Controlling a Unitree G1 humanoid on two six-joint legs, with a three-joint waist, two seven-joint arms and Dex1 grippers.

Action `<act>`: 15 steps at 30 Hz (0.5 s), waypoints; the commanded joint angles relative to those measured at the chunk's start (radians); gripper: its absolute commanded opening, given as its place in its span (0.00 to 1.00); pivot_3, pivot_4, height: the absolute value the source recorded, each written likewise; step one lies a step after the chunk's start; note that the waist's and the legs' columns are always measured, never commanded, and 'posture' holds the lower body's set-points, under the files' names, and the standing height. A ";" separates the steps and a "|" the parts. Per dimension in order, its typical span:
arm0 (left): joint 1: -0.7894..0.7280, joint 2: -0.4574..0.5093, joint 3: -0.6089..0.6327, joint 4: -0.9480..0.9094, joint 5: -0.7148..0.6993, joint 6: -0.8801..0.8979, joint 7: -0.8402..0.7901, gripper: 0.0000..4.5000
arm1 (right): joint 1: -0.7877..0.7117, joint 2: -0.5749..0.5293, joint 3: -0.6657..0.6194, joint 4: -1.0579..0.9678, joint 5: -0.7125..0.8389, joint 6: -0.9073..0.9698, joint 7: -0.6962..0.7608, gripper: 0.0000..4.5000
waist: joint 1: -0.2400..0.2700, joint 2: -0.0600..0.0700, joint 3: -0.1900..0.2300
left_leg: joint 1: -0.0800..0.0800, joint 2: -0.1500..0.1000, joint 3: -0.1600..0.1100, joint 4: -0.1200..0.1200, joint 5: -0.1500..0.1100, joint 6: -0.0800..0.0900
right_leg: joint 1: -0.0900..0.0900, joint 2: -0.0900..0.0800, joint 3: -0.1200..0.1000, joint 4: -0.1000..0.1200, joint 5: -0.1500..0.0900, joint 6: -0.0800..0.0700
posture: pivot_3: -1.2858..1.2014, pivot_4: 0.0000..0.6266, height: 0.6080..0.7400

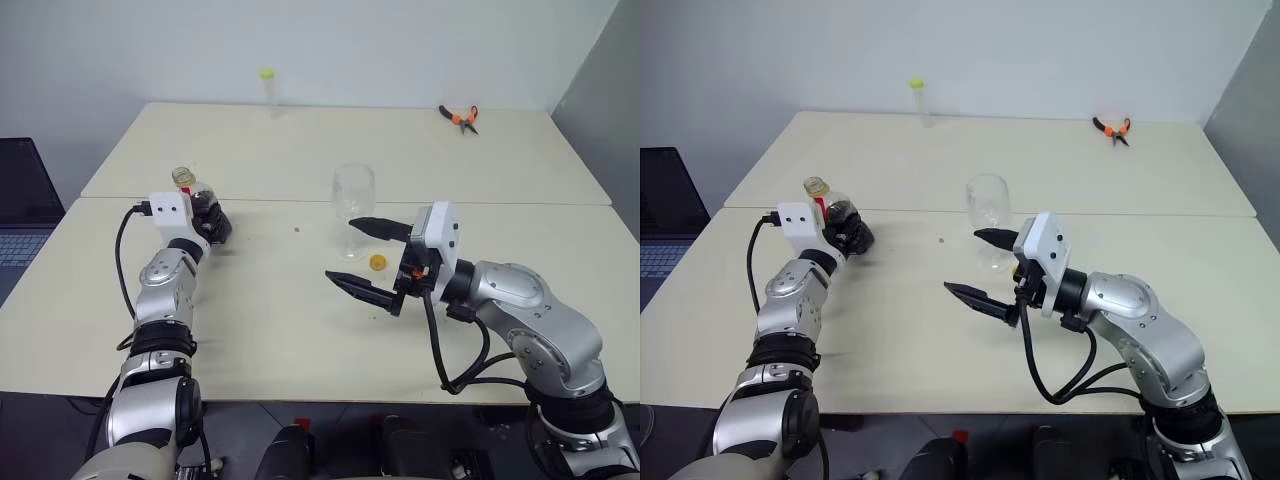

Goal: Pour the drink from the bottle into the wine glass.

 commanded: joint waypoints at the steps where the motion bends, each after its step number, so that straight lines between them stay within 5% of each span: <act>1: -0.024 0.034 0.004 -0.050 -0.003 -0.035 -0.027 0.23 | 0.004 0.003 -0.008 -0.029 -0.008 -0.023 -0.011 1.00 | 0.000 0.000 0.000 | 0.000 0.000 0.000 0.000 0.000 0.000 | 0.000 0.000 0.000 0.000 0.000 0.000 | 0.52 0.24 1.00; 8: -0.044 0.070 -0.123 -0.200 0.089 -0.081 -0.128 0.19 | 0.059 -0.009 -0.060 -0.047 -0.005 -0.022 -0.046 1.00 | 0.001 0.000 0.000 | -0.001 0.000 -0.001 0.000 0.000 0.000 | 0.000 0.000 0.000 0.000 0.000 0.000 | 0.52 0.24 1.00; 15: -0.207 0.068 -0.318 -0.155 0.234 -0.193 -0.257 0.18 | 0.076 0.024 -0.079 -0.017 -0.046 -0.047 -0.117 1.00 | 0.004 -0.001 0.000 | -0.002 -0.002 0.002 0.001 0.000 0.000 | 0.000 0.001 -0.001 0.000 0.000 0.000 | 0.52 0.24 1.00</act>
